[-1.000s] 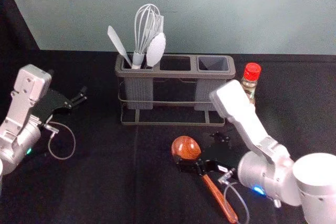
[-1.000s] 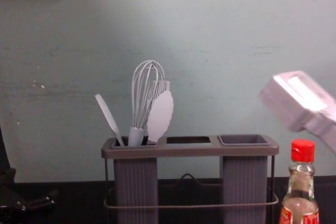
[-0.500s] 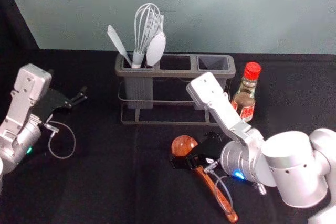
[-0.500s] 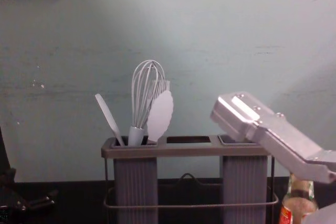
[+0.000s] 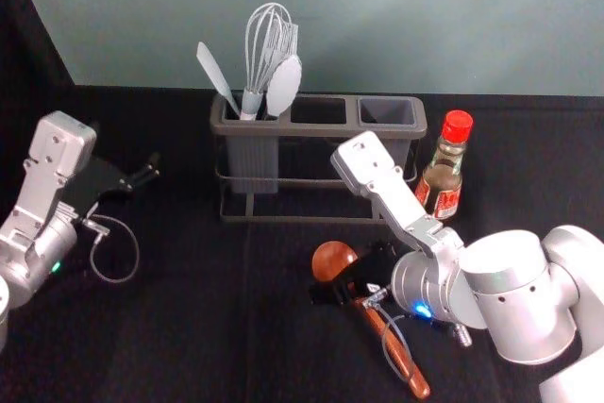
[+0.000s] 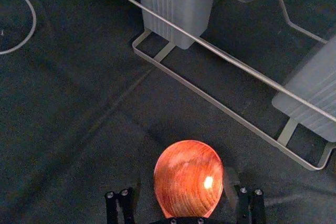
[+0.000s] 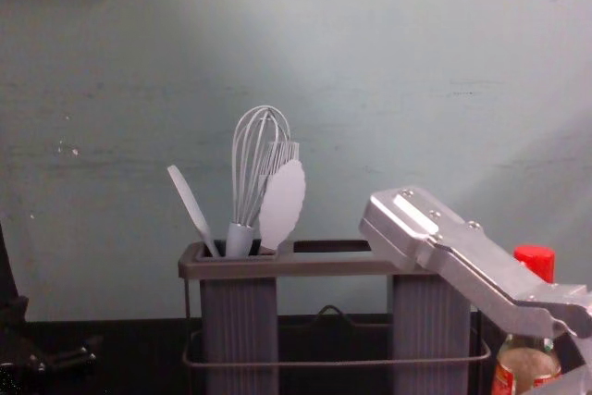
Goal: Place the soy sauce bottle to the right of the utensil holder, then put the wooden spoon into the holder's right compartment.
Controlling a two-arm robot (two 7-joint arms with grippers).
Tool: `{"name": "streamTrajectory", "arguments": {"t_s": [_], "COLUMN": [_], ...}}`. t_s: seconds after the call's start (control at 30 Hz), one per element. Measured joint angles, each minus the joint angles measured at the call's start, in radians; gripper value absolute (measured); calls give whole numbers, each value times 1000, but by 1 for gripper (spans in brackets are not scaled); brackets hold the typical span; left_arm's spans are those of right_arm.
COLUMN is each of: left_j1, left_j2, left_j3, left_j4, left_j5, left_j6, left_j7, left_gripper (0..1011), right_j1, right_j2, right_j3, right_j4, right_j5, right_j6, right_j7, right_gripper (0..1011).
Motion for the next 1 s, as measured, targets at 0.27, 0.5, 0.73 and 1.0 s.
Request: {"name": "streamTrajectory", "arguments": {"t_s": [0.27, 0.5, 0.73, 1.0], "left_j1": [0, 0, 0, 0], "left_j2": [0, 0, 0, 0], "left_j3": [0, 0, 0, 0], "left_j4": [0, 0, 0, 0], "left_j5": [0, 0, 0, 0], "left_j6": [0, 0, 0, 0], "left_j7": [0, 0, 0, 0], "left_gripper": [1011, 1011, 1011, 1011], "right_j1": [10, 6, -1, 6], "right_j2": [-15, -20, -20, -31], "right_j3": [0, 8, 22, 22], "right_j4": [21, 18, 7, 26], "right_j5": [-18, -31, -46, -60], "right_j6": [5, 5, 7, 8], "right_j7": [9, 16, 26, 44], "right_gripper": [1004, 1004, 1004, 1004]}}
